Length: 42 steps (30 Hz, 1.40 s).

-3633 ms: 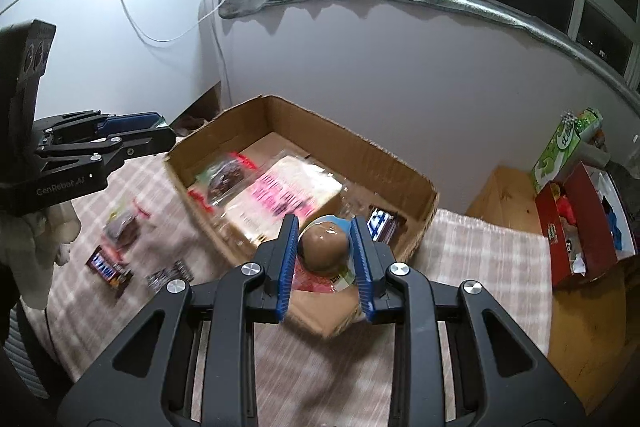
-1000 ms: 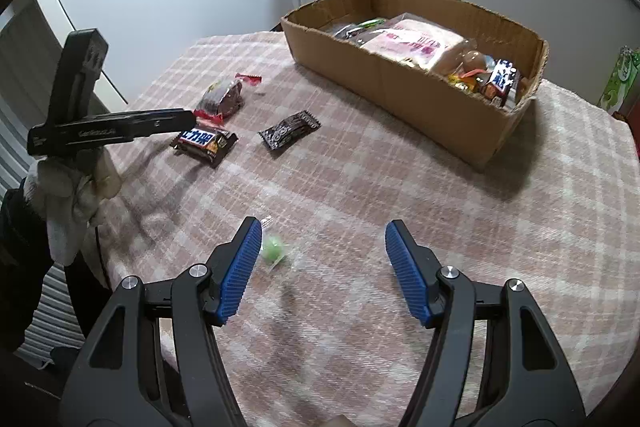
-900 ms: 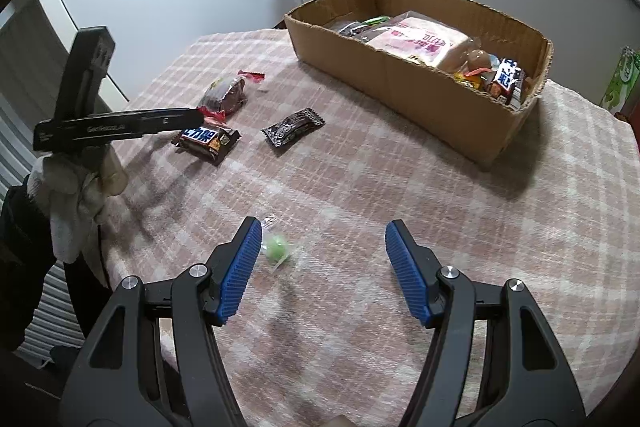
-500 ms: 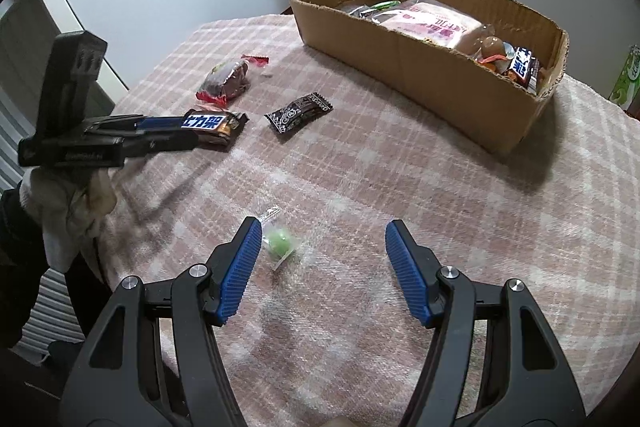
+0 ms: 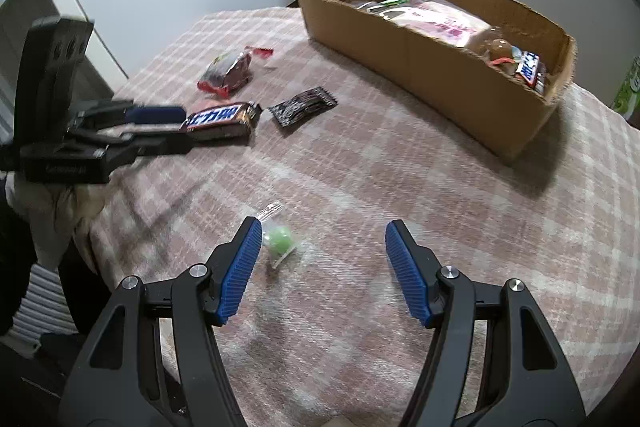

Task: Organize snacks
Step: 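Grasp the chocolate bar with the left gripper while the right grasps the small green candy bag, then carry the chocolate bar and green candy bag into the box and release both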

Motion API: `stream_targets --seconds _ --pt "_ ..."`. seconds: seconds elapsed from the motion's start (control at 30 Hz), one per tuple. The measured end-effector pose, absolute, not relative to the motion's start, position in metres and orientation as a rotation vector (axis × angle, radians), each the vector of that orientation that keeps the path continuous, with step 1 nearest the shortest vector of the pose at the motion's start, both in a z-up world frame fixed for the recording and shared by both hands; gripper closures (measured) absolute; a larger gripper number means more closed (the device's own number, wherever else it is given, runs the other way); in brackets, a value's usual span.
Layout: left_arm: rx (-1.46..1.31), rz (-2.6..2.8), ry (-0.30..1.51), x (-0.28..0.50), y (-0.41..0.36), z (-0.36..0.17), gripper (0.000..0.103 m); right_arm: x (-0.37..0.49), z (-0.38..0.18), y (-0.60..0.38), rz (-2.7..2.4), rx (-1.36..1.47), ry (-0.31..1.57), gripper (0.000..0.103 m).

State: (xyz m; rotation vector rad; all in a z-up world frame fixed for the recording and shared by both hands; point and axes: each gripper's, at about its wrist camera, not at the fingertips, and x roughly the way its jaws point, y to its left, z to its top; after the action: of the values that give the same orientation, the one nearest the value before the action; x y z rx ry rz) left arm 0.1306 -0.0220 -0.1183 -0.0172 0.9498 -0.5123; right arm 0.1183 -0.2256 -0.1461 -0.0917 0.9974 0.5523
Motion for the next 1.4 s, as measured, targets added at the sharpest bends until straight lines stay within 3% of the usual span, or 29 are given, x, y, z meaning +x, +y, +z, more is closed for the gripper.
stream_targets --seconds 0.13,0.27,0.43,0.57,0.73,0.87,0.9,0.97,1.4 --pt "0.027 -0.509 0.937 0.137 -0.029 -0.117 0.044 0.114 -0.148 -0.214 0.578 -0.151 0.989 0.036" --pt "0.076 -0.527 0.952 0.144 -0.04 -0.122 0.044 0.112 -0.152 -0.2 0.606 -0.221 0.999 0.048" --pt "0.108 -0.532 0.972 0.15 -0.043 -0.128 0.045 0.116 -0.156 -0.193 0.615 -0.267 1.005 0.049" --pt "0.121 -0.542 0.976 0.148 -0.046 -0.13 0.06 0.117 -0.155 -0.191 0.619 -0.301 1.007 0.068" --pt "0.14 -0.546 0.98 0.147 -0.05 -0.132 0.061 0.116 -0.155 -0.191 0.624 -0.317 1.011 0.08" --pt "0.146 -0.531 0.981 0.149 -0.054 -0.134 0.063 0.115 -0.154 -0.189 0.613 -0.322 1.005 0.08" --pt "0.149 -0.527 0.976 0.149 -0.056 -0.133 0.072 0.114 -0.154 -0.189 0.609 -0.324 1.002 0.081" --pt "0.145 -0.529 0.972 0.149 -0.057 -0.134 0.076 0.113 -0.154 -0.189 0.603 -0.321 0.998 0.081" --pt "0.046 -0.51 0.926 0.142 -0.041 -0.113 0.076 0.11 -0.137 -0.205 0.575 -0.266 0.967 0.081"
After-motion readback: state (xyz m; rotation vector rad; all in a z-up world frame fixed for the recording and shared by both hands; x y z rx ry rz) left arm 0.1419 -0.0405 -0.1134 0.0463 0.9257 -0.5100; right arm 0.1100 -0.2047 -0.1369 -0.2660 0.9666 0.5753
